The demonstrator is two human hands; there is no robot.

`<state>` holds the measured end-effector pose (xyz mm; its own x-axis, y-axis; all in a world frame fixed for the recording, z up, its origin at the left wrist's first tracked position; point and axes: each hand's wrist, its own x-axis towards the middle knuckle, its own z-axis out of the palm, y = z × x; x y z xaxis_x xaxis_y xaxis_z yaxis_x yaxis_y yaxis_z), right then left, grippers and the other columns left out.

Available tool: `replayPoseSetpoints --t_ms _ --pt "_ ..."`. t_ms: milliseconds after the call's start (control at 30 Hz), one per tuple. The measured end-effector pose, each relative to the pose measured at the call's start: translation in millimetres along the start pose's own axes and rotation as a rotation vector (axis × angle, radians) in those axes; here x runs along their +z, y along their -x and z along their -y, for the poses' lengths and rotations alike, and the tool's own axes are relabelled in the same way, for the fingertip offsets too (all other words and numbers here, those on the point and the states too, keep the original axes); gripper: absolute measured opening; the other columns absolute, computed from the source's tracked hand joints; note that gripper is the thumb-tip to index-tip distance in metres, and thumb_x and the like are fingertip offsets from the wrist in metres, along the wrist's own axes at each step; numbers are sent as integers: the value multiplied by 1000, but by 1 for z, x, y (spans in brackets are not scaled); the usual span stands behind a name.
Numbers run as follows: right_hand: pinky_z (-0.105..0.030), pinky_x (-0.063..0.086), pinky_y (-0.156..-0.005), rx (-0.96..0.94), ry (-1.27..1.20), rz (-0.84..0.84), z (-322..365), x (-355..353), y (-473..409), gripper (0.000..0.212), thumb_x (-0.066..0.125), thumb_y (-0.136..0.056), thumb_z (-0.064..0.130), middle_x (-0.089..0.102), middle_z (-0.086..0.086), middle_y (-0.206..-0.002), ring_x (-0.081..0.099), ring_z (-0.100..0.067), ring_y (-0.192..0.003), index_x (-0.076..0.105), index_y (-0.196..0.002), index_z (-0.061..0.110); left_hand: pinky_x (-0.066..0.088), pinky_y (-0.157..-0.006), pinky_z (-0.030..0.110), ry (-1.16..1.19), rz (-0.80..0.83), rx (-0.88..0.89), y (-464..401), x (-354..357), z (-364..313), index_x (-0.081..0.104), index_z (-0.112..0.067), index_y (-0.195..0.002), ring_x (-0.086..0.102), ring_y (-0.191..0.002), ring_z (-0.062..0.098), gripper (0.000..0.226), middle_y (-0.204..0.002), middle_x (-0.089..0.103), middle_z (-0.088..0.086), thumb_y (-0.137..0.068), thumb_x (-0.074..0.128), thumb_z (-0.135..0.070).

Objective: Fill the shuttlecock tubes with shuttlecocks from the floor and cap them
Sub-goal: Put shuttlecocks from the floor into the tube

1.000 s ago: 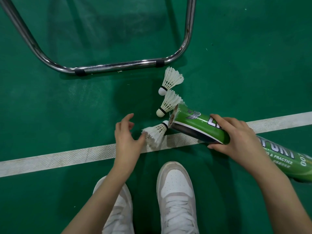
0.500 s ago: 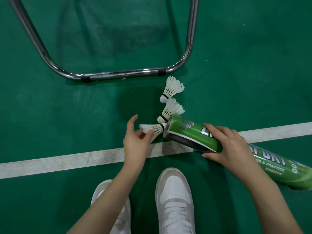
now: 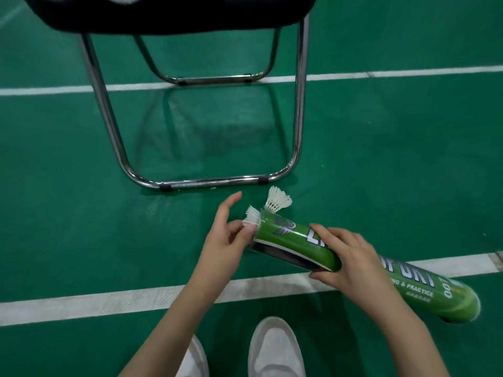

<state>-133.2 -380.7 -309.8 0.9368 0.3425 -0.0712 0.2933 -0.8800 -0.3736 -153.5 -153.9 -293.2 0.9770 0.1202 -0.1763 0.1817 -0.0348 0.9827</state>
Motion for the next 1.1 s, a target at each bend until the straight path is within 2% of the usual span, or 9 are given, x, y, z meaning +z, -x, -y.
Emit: replayPoseSetpoints --t_ms 67,200,400,467,600,667,800,1033,1100 --pt "-34 29 -98 -15 -7 -23 5 -11 -2 86 76 -66 42 48 6 -128 40 -18 -115 28 -138 40 45 -77 11 -15 29 41 0 0 -16 36 -38 -133 61 -73 -1 48 -70 67 -12 -96 49 -10" --pt "-33 31 -94 -28 -19 -65 11 -23 -6 87 77 -64 39 49 7 -126 41 -18 -112 30 -137 41 46 -76 20 -13 140 90 1 3 -31 37 -44 -128 64 -77 5 53 -75 69 -13 -91 60 -13" --pt "-32 31 -96 36 -3 -80 6 -25 -9 88 77 -64 42 48 8 -126 40 -15 -112 29 -137 42 52 -79 25 5 176 80 -20 19 -25 38 -46 -131 70 -86 13 77 -94 73 0 -78 74 -3" --pt "-33 31 -96 27 26 -71 5 -26 -10 89 78 -63 42 48 7 -127 41 -17 -112 28 -137 42 52 -82 25 -17 206 101 -20 19 -20 37 -50 -130 67 -89 9 76 -104 70 -2 -81 70 -2" --pt "-32 29 -97 -22 156 13 7 -40 -7 89 76 -65 44 47 8 -130 40 -17 -115 25 -138 43 47 -98 27 18 342 54 -14 16 -16 29 -51 -136 59 -107 -2 75 -135 47 -15 -88 62 -3" --pt "-33 29 -97 -28 211 16 8 -47 -7 90 75 -65 45 47 8 -130 40 -18 -116 24 -139 42 49 -95 26 65 324 33 -11 18 -17 25 -48 -139 61 -105 1 78 -132 51 -12 -88 62 -3" --pt "-33 27 -99 -18 189 -7 13 -43 -13 89 74 -67 46 45 8 -131 38 -17 -117 22 -140 42 50 -74 17 88 197 54 -14 16 -17 24 -53 -133 68 -89 7 84 -108 69 3 -83 68 -2" --pt "-32 27 -96 13 114 -15 6 -28 -18 89 74 -67 46 44 7 -130 37 -17 -115 23 -140 40 53 -80 21 70 199 62 -26 18 -11 26 -47 -137 69 -90 12 84 -98 72 0 -83 65 5" --pt "-33 28 -96 4 116 -19 2 -26 -19 88 75 -66 45 46 7 -129 38 -17 -114 25 -139 40 50 -86 19 47 244 57 -27 19 -7 22 -43 -143 66 -98 8 84 -109 67 -13 -86 61 5"
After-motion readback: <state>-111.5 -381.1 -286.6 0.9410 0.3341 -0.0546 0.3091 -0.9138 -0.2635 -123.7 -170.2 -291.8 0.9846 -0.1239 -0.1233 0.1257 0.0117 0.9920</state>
